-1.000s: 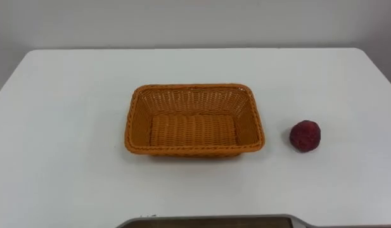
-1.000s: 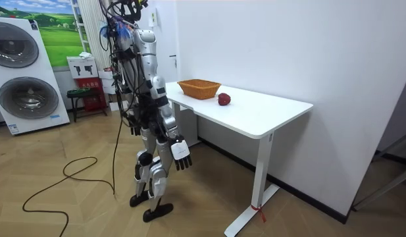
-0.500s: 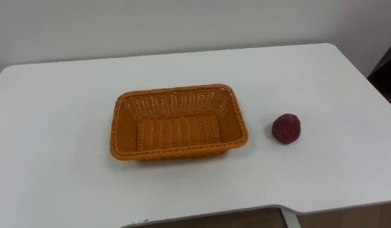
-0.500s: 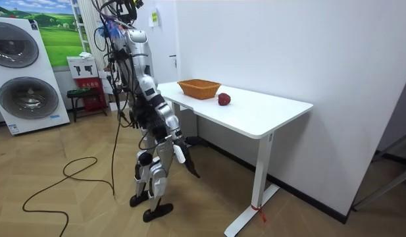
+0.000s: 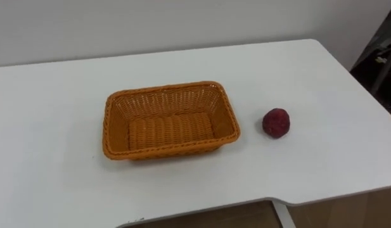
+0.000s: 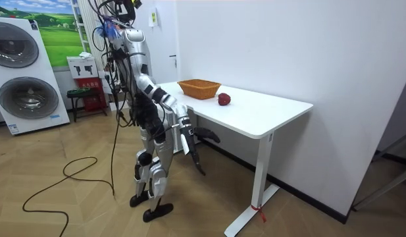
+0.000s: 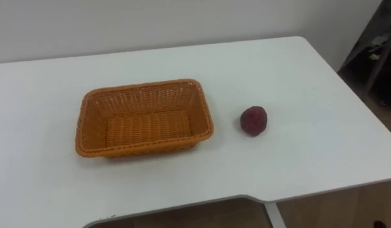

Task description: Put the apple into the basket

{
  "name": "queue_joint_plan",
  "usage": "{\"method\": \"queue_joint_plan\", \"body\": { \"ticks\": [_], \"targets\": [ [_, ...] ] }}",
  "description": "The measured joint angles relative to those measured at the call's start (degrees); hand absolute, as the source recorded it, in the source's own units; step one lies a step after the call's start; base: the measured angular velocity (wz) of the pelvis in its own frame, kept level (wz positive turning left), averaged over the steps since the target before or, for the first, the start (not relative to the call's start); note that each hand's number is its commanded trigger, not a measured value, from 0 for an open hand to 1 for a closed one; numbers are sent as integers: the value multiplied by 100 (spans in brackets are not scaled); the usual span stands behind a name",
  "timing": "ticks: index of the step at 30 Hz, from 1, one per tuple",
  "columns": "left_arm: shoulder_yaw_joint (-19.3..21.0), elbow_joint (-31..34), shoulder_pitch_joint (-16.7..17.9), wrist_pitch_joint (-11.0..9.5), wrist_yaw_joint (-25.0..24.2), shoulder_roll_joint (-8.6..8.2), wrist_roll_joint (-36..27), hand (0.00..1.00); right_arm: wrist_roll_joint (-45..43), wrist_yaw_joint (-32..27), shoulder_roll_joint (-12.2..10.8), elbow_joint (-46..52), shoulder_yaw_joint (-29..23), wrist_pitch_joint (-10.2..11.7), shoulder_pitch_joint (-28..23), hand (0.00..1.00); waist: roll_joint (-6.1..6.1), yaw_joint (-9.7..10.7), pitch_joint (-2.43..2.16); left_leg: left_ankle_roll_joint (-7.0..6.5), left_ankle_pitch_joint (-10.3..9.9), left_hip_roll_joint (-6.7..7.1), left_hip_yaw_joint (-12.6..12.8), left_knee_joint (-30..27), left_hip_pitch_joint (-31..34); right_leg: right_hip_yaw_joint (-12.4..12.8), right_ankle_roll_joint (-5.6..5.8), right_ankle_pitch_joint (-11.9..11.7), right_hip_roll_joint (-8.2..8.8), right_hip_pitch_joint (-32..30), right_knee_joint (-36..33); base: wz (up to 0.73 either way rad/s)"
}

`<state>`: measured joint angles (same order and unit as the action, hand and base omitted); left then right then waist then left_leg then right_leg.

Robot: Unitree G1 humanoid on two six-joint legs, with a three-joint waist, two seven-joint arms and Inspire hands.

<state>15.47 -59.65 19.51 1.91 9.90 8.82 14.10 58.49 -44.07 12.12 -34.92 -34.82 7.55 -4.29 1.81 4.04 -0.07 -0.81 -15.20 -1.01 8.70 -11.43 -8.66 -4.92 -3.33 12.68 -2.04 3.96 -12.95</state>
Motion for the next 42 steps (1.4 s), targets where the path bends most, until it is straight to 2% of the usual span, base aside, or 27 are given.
{"method": "queue_joint_plan", "body": {
  "ticks": [4,8,11,13,18,22,27,29,30,32,35,42],
  "targets": [
    [-12,-10,-1,-54,-22,3,5,0,-1290,-725,37,1035,2,137,168,0,-13,-2,6,-3,2,-1,-22,16,70,-25,-3,-2,-5,-85,-68,-1],
    [-175,-10,-26,-99,-23,20,11,0,-2684,-1296,100,1807,225,267,181,0,-3,-2,13,-2,2,-2,-120,26,113,-114,-4,-3,2,-95,-64,10],
    [-234,-9,-29,-98,-36,21,23,0,-3389,-1390,156,2300,335,294,190,0,-3,-100,18,-2,2,-3,-124,44,115,-114,-4,-3,-1,-107,-41,0],
    [-248,-9,-28,-96,-46,21,20,0,-3541,-1317,206,2444,454,293,190,0,16,-144,15,-3,2,-3,-124,44,113,-115,-9,-6,0,-94,-9,0],
    [-368,-17,-24,-72,-162,24,22,0,-3693,-772,223,2509,825,276,193,0,21,-236,25,-3,2,-11,-123,25,111,-132,-9,-8,6,-83,-8,0],
    [-442,-16,-48,-65,-308,22,60,0,-3879,67,228,2509,1274,232,185,0,-17,-260,57,-2,2,-16,-98,8,117,-160,-11,-8,9,-94,22,0],
    [-463,-4,-78,-65,-352,24,123,0,-3880,950,233,2505,1665,196,176,0,-37,-280,52,-1,3,-33,-106,11,119,-172,-12,-7,13,-85,25,0],
    [-485,5,-101,-67,-437,32,126,0,-3946,1393,234,2448,1924,97,132,0,-7,-303,41,-1,2,-35,-120,15,116,-170,-14,-9,10,-68,27,0],
    [-515,5,-101,-71,-447,34,125,0,-4092,1605,236,2380,2095,54,128,0,30,-297,54,-1,3,-39,-121,20,103,-169,-14,-9,9,-48,30,0],
    [-574,3,-102,-74,-446,65,124,0,-4199,1910,237,2181,2325,30,128,0,65,-299,28,-1,2,-46,-122,18,78,-174,-15,-9,6,-4,36,0],
    [-677,-5,-102,-79,-441,95,122,0,-4335,2293,237,1964,2556,-57,129,0,144,-352,19,-1,2,-51,-122,27,40,-184,-14,-10,9,30,38,0],
    [-730,-8,-103,-96,-442,102,123,0,-4579,2687,237,1965,2752,-72,138,0,141,-481,26,-1,2,-40,-131,28,11,-255,-2,-17,37,108,52,4]
  ]
}}
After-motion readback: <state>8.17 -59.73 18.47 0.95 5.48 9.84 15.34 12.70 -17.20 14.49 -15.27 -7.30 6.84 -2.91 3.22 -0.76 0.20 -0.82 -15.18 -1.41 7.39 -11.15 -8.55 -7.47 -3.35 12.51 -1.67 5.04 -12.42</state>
